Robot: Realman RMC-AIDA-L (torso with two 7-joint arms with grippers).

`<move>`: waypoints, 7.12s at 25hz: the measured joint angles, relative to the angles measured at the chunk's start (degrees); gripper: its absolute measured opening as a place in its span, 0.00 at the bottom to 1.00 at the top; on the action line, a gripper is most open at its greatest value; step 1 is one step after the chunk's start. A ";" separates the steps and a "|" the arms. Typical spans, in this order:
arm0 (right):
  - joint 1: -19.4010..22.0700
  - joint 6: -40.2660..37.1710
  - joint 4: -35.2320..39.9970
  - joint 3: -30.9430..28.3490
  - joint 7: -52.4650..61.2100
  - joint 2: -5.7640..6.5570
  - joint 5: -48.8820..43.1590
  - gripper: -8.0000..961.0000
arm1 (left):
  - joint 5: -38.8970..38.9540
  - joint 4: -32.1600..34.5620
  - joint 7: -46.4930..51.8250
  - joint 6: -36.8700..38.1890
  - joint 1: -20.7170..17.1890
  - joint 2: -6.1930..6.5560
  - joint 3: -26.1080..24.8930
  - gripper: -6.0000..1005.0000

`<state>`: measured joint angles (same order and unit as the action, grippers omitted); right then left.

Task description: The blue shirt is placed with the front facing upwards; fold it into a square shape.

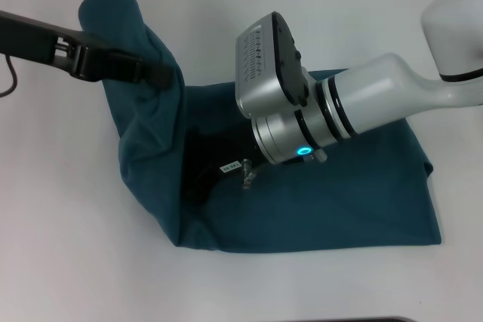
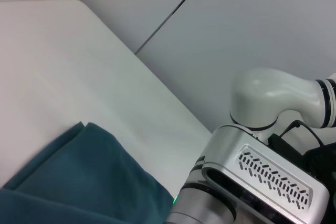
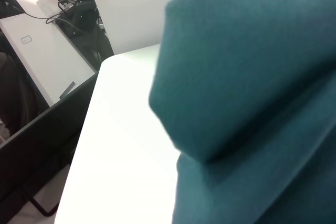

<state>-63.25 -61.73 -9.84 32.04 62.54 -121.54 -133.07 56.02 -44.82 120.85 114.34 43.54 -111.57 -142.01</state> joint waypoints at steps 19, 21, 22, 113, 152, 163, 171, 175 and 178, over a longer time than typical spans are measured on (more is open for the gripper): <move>10.56 -4.52 8.20 -5.07 -1.35 1.11 0.44 0.01 | 1.46 0.00 -0.09 -0.01 0.20 1.13 0.36 0.04; 11.42 -4.53 9.12 -5.52 -1.21 1.15 0.50 0.01 | 2.57 0.00 -0.15 0.15 0.69 0.71 0.58 0.04; 12.04 -4.56 9.87 -6.06 -1.19 1.19 0.57 0.01 | 3.11 0.00 -0.22 0.27 0.97 0.50 0.69 0.04; 34.30 -28.14 45.01 1.05 45.63 7.62 2.14 0.60 | 12.60 -3.16 -9.24 -21.09 -16.18 -9.13 3.62 0.94; 27.58 -18.65 38.66 4.79 45.73 5.11 2.09 0.57 | 12.34 -1.51 -10.00 -22.63 -14.90 -9.09 3.66 0.93; 27.50 -24.97 39.27 4.41 43.14 4.96 5.08 0.33 | 12.25 -0.70 -10.55 -22.70 -14.41 -8.83 3.49 0.93; 30.06 -29.39 41.08 4.24 39.02 5.00 11.25 0.08 | 12.23 -0.71 -10.55 -22.56 -14.54 -8.84 3.49 0.93; 31.65 -34.00 42.83 4.25 36.29 5.01 14.63 0.05 | 12.39 -0.70 -10.54 -22.41 -14.69 -8.83 3.49 0.93; 32.47 -36.55 43.88 4.25 35.22 5.01 16.00 0.05 | 12.40 -0.71 -10.54 -22.44 -14.71 -8.84 3.49 0.93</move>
<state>-30.77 -98.28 34.04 36.30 97.76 -116.54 -117.07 68.42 -45.53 110.31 91.91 28.83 -120.41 -138.52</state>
